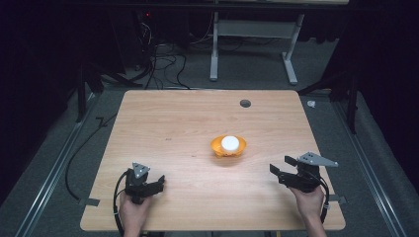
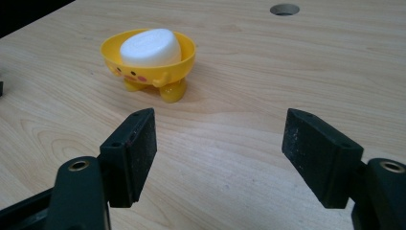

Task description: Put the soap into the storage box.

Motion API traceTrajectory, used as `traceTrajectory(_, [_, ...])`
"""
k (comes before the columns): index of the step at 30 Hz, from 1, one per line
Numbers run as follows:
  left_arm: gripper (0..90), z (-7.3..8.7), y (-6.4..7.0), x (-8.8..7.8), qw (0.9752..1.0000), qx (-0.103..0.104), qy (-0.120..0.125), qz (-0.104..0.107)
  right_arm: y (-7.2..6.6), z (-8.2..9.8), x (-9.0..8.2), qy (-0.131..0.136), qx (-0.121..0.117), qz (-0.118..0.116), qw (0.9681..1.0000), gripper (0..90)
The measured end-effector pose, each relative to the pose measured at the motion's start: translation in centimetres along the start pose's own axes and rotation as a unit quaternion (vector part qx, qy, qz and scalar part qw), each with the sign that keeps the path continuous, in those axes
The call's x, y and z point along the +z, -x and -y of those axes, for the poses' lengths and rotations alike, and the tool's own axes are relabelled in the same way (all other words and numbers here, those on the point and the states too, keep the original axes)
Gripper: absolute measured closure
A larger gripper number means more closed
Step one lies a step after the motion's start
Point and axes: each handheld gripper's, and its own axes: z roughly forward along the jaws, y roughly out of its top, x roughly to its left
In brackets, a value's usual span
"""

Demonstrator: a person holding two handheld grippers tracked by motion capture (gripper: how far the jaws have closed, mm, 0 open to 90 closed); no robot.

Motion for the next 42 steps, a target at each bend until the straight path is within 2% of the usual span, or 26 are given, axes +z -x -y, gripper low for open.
traceTrajectory(26, [20.5,0.0,0.0,0.0,1.0,0.0,0.0,0.0,-0.7,2.2,1.1,-0.02,0.011,-0.014,0.9996,28.4])
traceTrajectory(42, [20.6,0.0,0.0,0.0,1.0,0.0,0.0,0.0,-1.2,3.3,2.2,-0.038,0.007,-0.015,0.9991,28.4])
